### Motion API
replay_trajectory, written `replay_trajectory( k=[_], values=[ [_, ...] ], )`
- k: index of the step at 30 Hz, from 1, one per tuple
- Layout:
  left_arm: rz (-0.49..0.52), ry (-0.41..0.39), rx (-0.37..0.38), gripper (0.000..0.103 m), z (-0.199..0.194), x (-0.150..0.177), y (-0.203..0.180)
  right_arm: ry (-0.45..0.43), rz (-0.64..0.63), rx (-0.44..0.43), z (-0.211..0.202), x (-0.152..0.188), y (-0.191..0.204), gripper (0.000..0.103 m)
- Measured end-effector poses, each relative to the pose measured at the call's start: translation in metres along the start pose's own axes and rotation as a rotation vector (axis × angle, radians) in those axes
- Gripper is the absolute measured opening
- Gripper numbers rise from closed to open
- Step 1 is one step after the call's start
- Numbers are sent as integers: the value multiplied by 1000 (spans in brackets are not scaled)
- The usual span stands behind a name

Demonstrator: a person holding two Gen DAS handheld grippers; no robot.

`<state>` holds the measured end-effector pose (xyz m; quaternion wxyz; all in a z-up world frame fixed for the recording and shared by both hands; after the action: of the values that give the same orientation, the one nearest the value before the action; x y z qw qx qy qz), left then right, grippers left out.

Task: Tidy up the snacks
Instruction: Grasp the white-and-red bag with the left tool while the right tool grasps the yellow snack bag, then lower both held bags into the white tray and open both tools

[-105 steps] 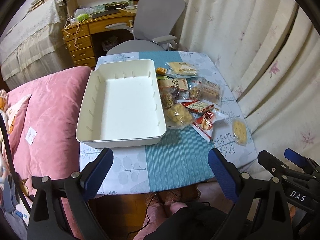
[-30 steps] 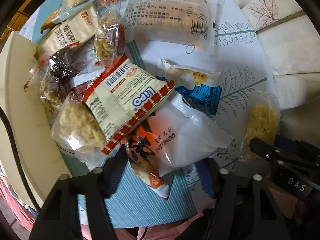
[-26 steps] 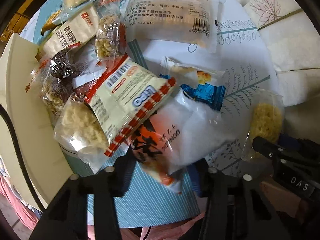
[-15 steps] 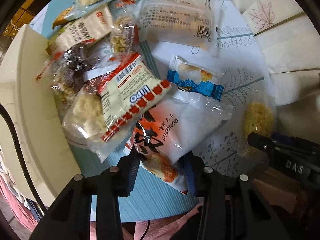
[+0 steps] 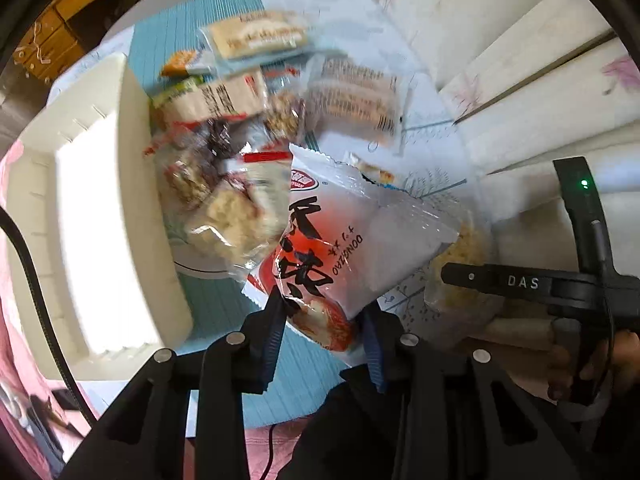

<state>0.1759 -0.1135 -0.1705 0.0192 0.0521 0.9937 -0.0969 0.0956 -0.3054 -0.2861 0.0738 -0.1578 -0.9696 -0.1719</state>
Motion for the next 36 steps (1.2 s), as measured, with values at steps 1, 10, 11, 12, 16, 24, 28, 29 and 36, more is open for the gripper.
replay_trajectory(
  k=[1, 10, 11, 12, 16, 24, 28, 29, 36],
  values=[
    [8, -18, 10, 34, -9, 1, 6, -11, 7, -5, -3, 4, 6, 53],
    [50, -90, 58, 34, -45, 13, 64, -128, 69, -57, -23, 30, 69, 53],
    [53, -97, 60, 34, -49, 14, 72, -142, 69, -64, -25, 33, 80, 53],
    [54, -105, 61, 34, -53, 16, 80, -151, 65, -68, -26, 35, 88, 53],
    [53, -136, 63, 34, -68, 21, 118, -189, 37, -80, -24, 42, 132, 53],
    [11, -188, 53, 34, -84, 31, 195, -253, -26, -122, -18, 56, 199, 53],
    [-8, -211, 41, 34, -86, 29, 227, -281, -59, -141, -12, 64, 231, 53],
    [-14, -216, 40, 34, -87, 29, 235, -290, -65, -143, -11, 66, 238, 53],
    [-56, -231, 64, 34, -86, 25, 275, -326, -130, -178, -3, 77, 283, 53]
  ],
)
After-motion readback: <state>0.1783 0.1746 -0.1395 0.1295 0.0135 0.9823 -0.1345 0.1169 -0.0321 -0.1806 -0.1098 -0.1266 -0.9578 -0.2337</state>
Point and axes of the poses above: each gripper's, at about its wrist camera, not at the fingertips, and z roughly the way its jaws point, y to its left, x to its underside, the point moved 3 cm from there along z, roughly the way its jaws point, and after that the axes turned 10 degrees about -z, right-handed, at the moved point
